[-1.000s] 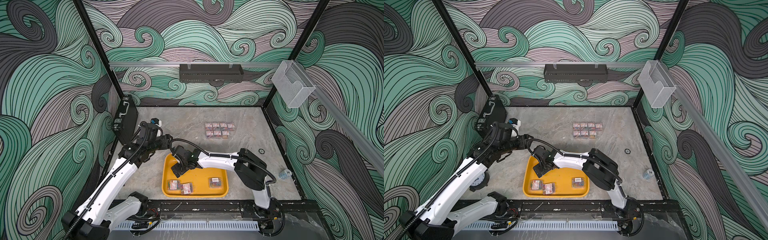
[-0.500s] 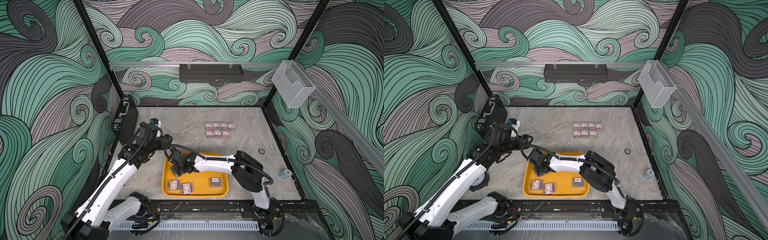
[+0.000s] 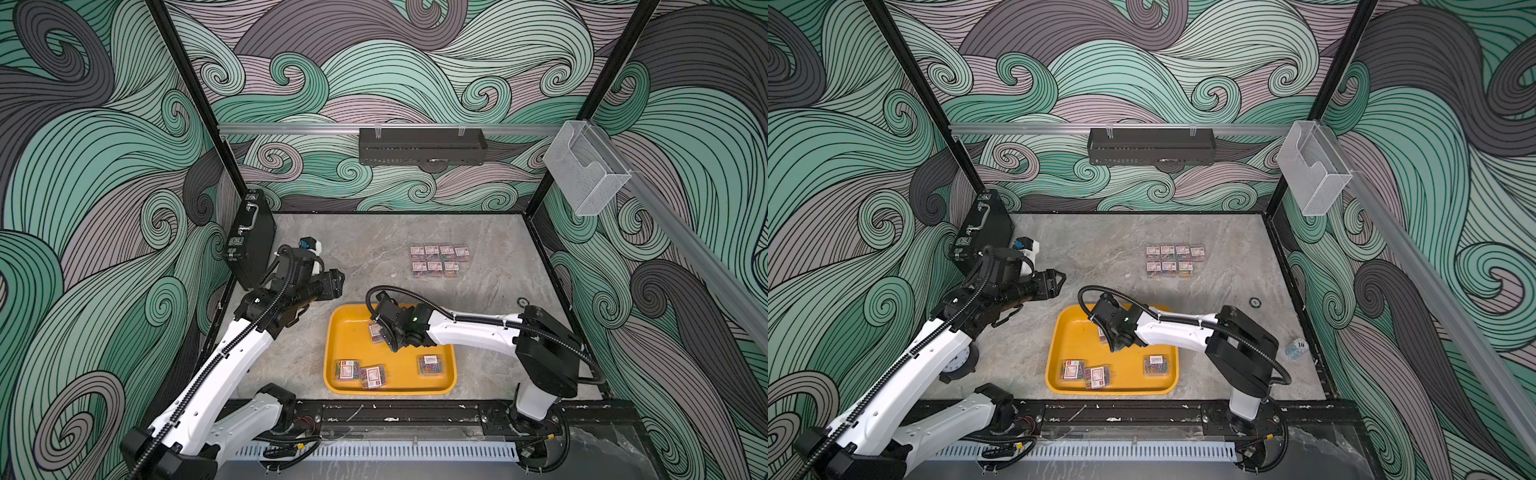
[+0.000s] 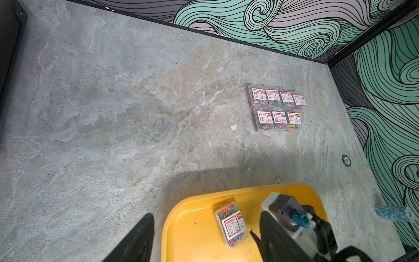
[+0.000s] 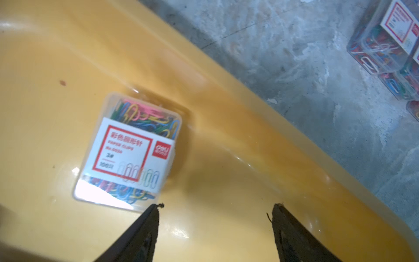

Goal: Take the paper clips out of the storage box
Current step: Pick up the boxed paper clips from the storage box.

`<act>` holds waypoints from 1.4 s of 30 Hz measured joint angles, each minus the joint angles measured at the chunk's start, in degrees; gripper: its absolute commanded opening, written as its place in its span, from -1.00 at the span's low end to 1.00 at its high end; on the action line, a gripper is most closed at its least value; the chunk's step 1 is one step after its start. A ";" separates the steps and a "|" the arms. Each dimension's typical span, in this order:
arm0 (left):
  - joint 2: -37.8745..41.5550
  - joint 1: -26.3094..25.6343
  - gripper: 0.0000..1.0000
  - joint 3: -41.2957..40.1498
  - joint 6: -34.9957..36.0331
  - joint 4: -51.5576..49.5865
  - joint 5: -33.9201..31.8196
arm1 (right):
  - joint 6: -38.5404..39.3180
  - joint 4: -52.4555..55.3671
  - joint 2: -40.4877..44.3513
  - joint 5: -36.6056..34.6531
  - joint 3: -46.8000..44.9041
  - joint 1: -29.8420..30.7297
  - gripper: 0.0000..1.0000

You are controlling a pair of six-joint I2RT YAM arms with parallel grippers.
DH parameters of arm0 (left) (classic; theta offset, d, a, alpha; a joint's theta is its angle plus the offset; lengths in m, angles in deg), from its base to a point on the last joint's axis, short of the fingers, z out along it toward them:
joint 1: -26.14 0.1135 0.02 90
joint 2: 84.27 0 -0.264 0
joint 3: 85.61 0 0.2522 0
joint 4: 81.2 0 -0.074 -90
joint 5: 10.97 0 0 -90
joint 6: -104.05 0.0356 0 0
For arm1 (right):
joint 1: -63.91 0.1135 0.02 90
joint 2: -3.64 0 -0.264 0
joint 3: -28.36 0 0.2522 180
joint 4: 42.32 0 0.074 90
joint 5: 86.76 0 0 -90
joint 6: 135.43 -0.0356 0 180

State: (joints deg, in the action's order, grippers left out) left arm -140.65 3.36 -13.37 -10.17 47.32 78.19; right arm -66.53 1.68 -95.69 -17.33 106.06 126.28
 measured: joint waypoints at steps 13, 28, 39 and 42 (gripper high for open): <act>-0.02 0.00 0.43 -0.17 -0.26 0.00 -0.02 | -2.34 -2.32 -3.74 6.05 7.23 1.11 0.52; 0.00 0.02 0.43 -0.61 -0.26 -0.02 0.00 | -5.07 0.96 -12.24 5.33 11.82 2.93 0.43; 0.00 0.00 0.43 -0.63 -0.24 0.00 0.04 | -4.66 1.73 -12.15 4.90 9.70 2.80 0.21; 0.00 0.00 0.43 -0.63 -0.24 0.00 0.04 | -4.44 1.70 -12.04 5.07 9.70 2.49 0.25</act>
State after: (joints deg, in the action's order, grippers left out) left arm -140.65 3.36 -14.00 -10.41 47.32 78.23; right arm -70.97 3.39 -107.74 -12.26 115.77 128.77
